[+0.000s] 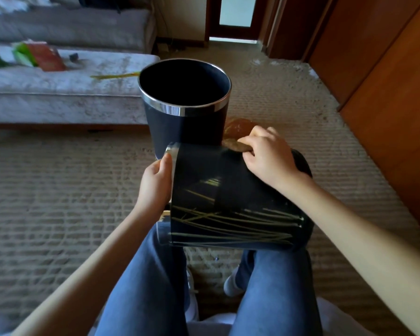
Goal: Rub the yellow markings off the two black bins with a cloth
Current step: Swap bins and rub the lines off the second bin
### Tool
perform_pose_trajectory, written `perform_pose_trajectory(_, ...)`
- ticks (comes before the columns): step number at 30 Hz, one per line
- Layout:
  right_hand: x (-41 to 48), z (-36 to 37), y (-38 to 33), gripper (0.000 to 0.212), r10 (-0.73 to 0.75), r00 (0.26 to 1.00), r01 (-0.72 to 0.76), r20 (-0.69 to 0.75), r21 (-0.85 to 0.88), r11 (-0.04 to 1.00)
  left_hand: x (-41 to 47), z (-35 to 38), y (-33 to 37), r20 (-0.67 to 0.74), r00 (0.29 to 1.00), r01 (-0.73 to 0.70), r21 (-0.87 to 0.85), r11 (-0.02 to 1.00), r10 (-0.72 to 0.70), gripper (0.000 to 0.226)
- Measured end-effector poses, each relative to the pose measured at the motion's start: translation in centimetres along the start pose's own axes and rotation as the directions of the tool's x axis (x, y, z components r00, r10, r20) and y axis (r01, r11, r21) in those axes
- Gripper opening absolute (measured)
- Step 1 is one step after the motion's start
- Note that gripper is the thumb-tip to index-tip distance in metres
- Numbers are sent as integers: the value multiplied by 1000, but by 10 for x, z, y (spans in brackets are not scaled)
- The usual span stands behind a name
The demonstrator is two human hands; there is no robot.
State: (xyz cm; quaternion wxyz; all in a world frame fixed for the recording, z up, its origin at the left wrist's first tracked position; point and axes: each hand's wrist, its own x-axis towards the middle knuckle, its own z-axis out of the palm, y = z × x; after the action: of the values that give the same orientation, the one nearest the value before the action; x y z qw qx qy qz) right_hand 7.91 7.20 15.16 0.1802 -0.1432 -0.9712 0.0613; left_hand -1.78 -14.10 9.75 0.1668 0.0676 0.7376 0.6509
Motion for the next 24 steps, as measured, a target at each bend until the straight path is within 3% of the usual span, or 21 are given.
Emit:
perform_pose_trajectory(3,-58,1,-41,37,-192,973,203,-129,74,976,5,1,2,8,1000,18,-27,999,-17,45)
perform_pose_trajectory(6,-109,9,-73,33,-458,885,463,-80,63,884,10,2,1,32,999,36,-46,998,-35,49)
perform_pose_trajectory(8,-109,11,-70,38,-542,836,544,-84,10,839,12,2,0,39,999,33,-60,998,-31,49)
perform_pose_trajectory(10,-80,7,-58,39,-499,860,502,-110,1,865,14,1,-3,38,999,36,-57,998,-34,48)
perform_pose_trajectory(13,-19,4,-34,36,-224,970,228,-93,39,973,7,1,-8,32,999,24,-43,999,-22,46)
perform_pose_trajectory(16,6,6,-28,35,-30,999,31,-9,63,998,7,1,-9,33,999,37,-41,998,-35,45)
perform_pose_trajectory(18,-12,8,-44,38,-62,994,71,-87,97,993,9,1,-6,44,998,55,-63,996,-52,46)
perform_pose_trajectory(20,-49,13,-70,38,-191,973,210,-129,159,965,12,2,-3,54,996,78,-98,992,-73,45)
perform_pose_trajectory(22,-90,21,-98,26,-413,908,419,-73,130,899,13,3,-2,57,995,92,-136,986,-85,41)
perform_pose_trajectory(24,-111,26,-107,22,-538,842,539,-30,59,840,17,3,-2,53,996,83,-149,985,-76,41)
